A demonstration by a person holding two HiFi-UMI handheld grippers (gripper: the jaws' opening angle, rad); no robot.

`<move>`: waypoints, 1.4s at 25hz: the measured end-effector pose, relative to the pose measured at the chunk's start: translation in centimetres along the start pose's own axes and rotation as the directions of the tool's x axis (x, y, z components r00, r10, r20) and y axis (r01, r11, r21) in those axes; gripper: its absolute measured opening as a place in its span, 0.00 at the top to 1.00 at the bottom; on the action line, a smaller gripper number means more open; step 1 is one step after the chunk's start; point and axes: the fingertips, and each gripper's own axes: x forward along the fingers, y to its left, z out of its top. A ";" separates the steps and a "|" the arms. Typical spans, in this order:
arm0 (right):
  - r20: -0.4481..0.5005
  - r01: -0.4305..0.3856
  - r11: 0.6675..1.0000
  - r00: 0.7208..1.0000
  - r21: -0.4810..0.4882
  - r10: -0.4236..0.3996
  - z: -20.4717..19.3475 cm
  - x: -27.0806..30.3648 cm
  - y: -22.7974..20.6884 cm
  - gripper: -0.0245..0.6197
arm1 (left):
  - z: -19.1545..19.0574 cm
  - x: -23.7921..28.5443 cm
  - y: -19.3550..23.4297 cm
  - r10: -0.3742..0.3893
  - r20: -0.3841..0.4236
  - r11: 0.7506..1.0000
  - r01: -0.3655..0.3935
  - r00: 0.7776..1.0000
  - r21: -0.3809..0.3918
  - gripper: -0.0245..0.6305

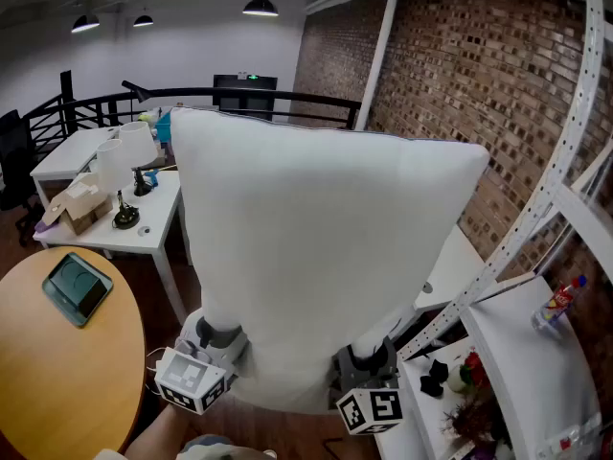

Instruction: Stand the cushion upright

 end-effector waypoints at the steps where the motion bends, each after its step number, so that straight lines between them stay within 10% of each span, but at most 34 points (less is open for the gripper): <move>1: 0.000 0.001 1.000 1.000 -0.001 -0.001 0.0 -0.1 -0.4 0.56 | -0.1 0.2 -0.4 -0.002 -0.001 1.000 0.002 1.000 -0.001 0.66; 15: 0.009 0.044 0.998 0.999 -0.040 -0.044 -0.4 1.7 -5.2 0.56 | -1.3 5.9 -1.4 -0.053 0.002 0.999 0.053 0.999 -0.009 0.66; 35: 0.018 0.066 0.994 0.998 -0.093 -0.064 -3.2 19.0 -7.9 0.56 | -2.2 19.6 10.7 -0.093 0.049 0.995 0.094 0.994 -0.024 0.66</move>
